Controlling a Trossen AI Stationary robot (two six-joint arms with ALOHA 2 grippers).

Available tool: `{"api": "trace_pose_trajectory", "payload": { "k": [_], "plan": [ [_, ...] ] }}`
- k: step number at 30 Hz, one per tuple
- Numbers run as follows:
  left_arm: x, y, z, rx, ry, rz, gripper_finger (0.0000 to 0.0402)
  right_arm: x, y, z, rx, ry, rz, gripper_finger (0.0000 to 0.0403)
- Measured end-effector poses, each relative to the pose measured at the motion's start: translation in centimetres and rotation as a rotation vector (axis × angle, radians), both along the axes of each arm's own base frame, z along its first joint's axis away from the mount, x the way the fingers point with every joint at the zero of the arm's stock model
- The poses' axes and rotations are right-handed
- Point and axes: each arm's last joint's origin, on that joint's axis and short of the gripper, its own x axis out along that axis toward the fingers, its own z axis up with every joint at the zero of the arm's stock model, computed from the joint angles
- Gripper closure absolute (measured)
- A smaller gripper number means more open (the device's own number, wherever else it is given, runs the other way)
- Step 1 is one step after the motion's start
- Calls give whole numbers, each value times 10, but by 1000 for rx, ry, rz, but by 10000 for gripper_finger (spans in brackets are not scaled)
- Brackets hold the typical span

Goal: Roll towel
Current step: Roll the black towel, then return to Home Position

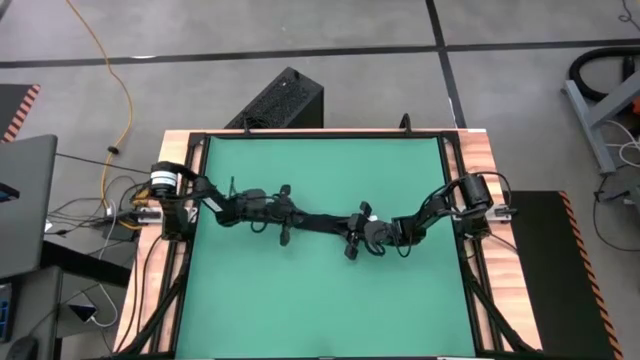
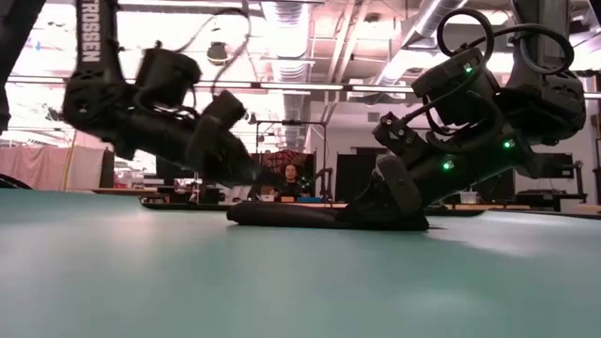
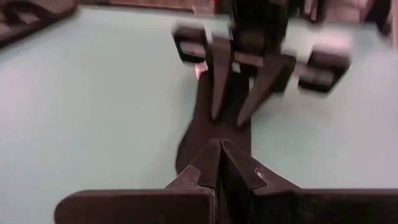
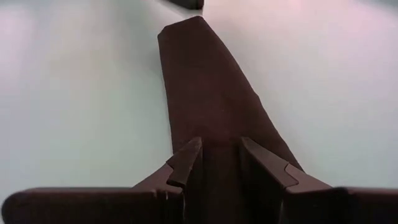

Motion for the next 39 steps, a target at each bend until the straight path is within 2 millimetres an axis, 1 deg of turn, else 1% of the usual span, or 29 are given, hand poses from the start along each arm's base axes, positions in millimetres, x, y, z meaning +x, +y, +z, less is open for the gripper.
{"api": "trace_pose_trajectory", "payload": {
  "k": [3, 6, 10, 15, 18, 21, 23, 28, 30, 32, 35, 39],
  "plan": [
    [17, 0, -6, 57, 88, -25, 401, 0, 0, 0, -1, 0, -2, 271],
    [25, 4, -9, 80, 101, -9, 401, 0, 0, 0, -2, 3, -3, 271],
    [24, 10, -21, 75, 141, 31, 401, 0, 0, 0, -1, 6, 0, 271],
    [22, 11, -39, 27, 120, 34, 401, 0, 0, 0, 1, 7, 4, 271],
    [22, 10, -46, 1, 96, 42, 401, 0, 0, 0, 1, 6, 5, 271],
    [19, 10, -48, -4, 103, 43, 402, 0, 0, 0, 0, 2, 5, 271],
    [11, 8, -45, -23, 109, 47, 401, 0, 0, 1, -2, -5, 4, 271],
    [-15, 4, -34, -77, 117, 77, 401, 1, 2, 1, -6, -15, 5, 271],
    [-22, 3, -29, -84, 111, 80, 401, 2, 2, 5, -10, -44, 9, 271],
    [-28, 2, -24, -95, 103, 85, 401, 4, 2, 14, -44, -89, 27, 271],
    [-33, 1, -5, -100, 23, 80, 401, 4, 2, 34, -102, -120, 52, 271],
    [-41, -1, 24, -95, -100, 52, 401, 3, 2, 78, -150, -227, 59, 271]
  ]
}}
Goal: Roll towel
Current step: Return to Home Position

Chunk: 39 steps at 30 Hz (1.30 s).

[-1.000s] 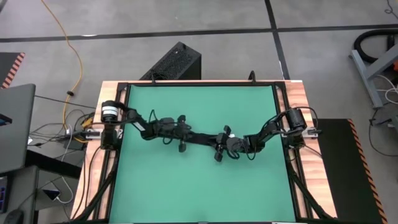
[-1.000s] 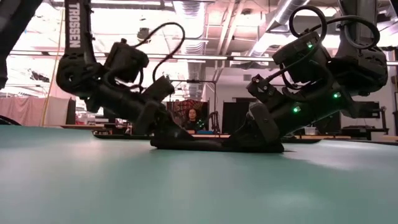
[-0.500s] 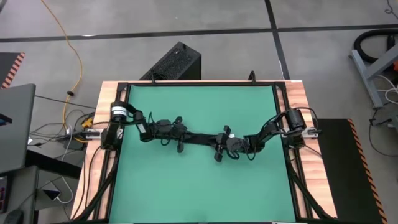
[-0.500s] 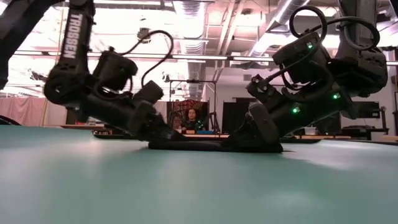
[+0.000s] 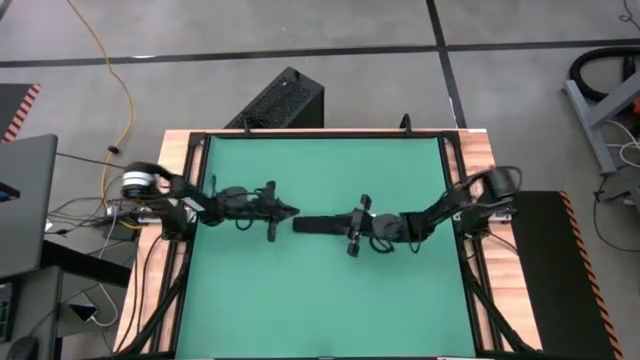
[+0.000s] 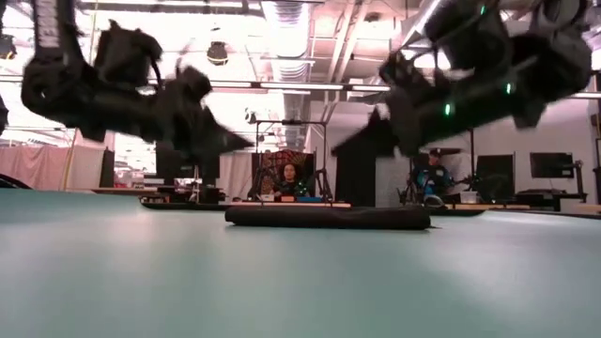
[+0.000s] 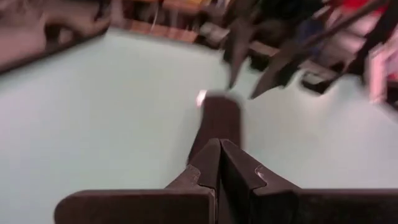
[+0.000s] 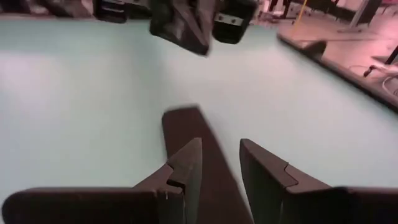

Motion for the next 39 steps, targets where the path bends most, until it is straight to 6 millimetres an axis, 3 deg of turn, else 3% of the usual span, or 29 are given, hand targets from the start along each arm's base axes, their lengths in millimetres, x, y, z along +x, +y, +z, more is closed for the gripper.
{"api": "trace_pose_trajectory", "payload": {
  "k": [6, 12, 15, 20, 22, 27, 31, 35, 39],
  "plan": [
    [-18, -5, 40, 13, -107, -113, 401, -20, -4, 57, -1, -78, -4, 271],
    [-38, 3, 68, 16, -164, -211, 401, -54, -10, 104, -56, -118, 40, 271],
    [-52, 14, 79, 27, -191, -174, 401, -80, -16, 125, -80, -124, -3, 271],
    [-71, 28, 87, 64, -167, -47, 401, -121, -24, 144, -52, -133, -37, 271],
    [-76, 29, 89, 77, -160, 2, 401, -134, -26, 140, -37, -158, -51, 271],
    [-87, 25, 74, 88, -162, 137, 402, -162, -30, 101, -1, -285, -69, 271],
    [-102, 19, 53, 20, -237, 164, 401, -181, -35, 73, 49, -413, -118, 271],
    [-104, 18, 51, -13, -224, 180, 401, -193, -37, 59, 59, -495, -134, 271],
    [-105, 16, 52, -12, -233, 187, 401, -199, -37, 46, 55, -398, -160, 271]
  ]
}}
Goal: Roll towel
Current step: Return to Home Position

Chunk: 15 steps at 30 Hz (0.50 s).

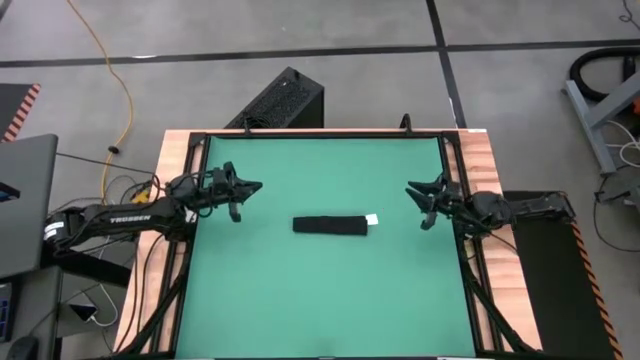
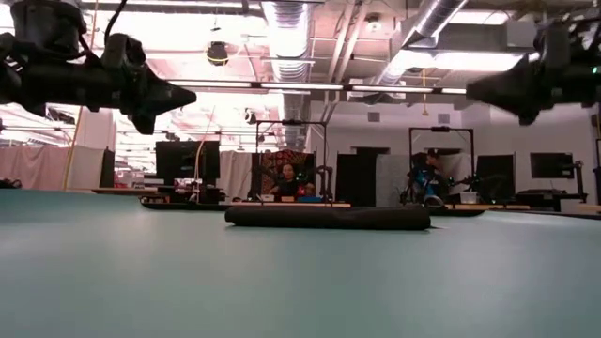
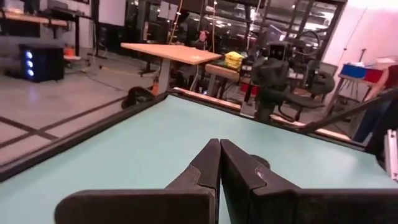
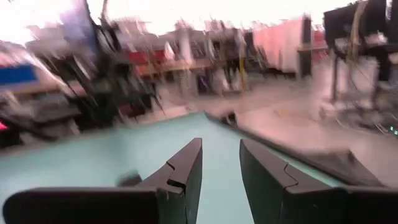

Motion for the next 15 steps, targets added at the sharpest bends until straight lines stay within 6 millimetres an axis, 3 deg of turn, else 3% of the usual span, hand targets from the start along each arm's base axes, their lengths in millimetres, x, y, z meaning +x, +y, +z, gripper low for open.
{"api": "trace_pose_trajectory", "payload": {
  "k": [10, 15],
  "plan": [
    [2, 0, -11, -25, 102, 1, 401, 0, -1, -5, 11, 50, -79, 271],
    [-4, -2, 8, -96, 2, -132, 402, 0, 1, -5, 13, 45, -59, 271]
  ]
}}
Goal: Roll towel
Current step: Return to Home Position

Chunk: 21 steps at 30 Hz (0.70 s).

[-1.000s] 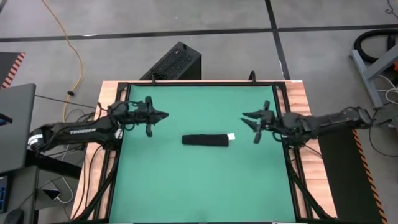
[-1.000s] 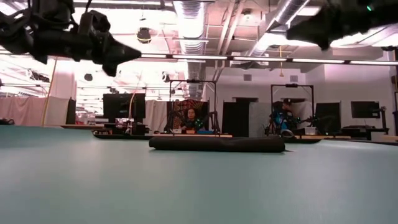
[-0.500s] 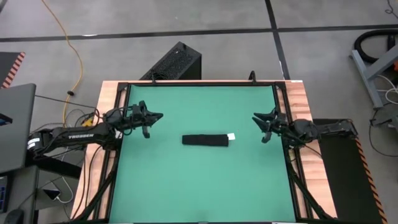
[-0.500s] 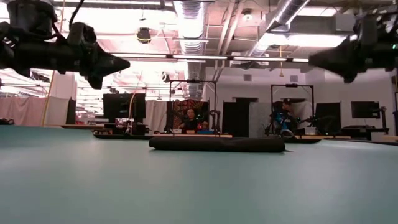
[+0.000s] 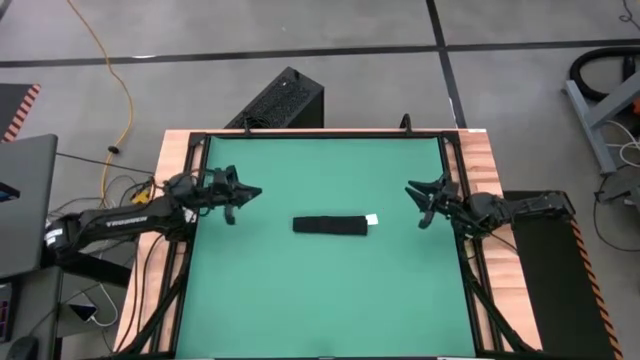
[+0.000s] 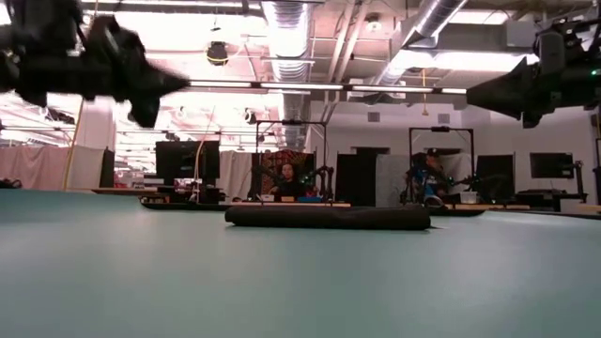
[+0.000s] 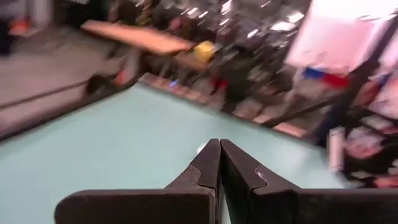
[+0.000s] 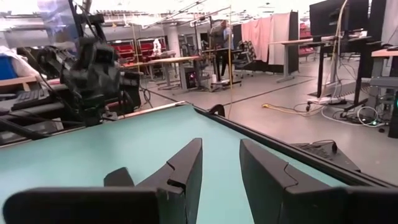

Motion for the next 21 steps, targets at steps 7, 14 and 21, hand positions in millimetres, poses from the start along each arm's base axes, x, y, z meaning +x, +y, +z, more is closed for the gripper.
{"api": "trace_pose_trajectory", "payload": {
  "k": [7, 14, 21],
  "plan": [
    [-29, -9, 27, -28, 29, 246, 401, 0, 1, 0, 17, -11, 7, 271],
    [-40, -17, 0, -74, 82, 516, 401, 0, 2, 0, 21, -9, 28, 271],
    [-27, -34, -12, 33, 73, 376, 402, 1, 3, -1, 20, 0, 31, 271]
  ]
}}
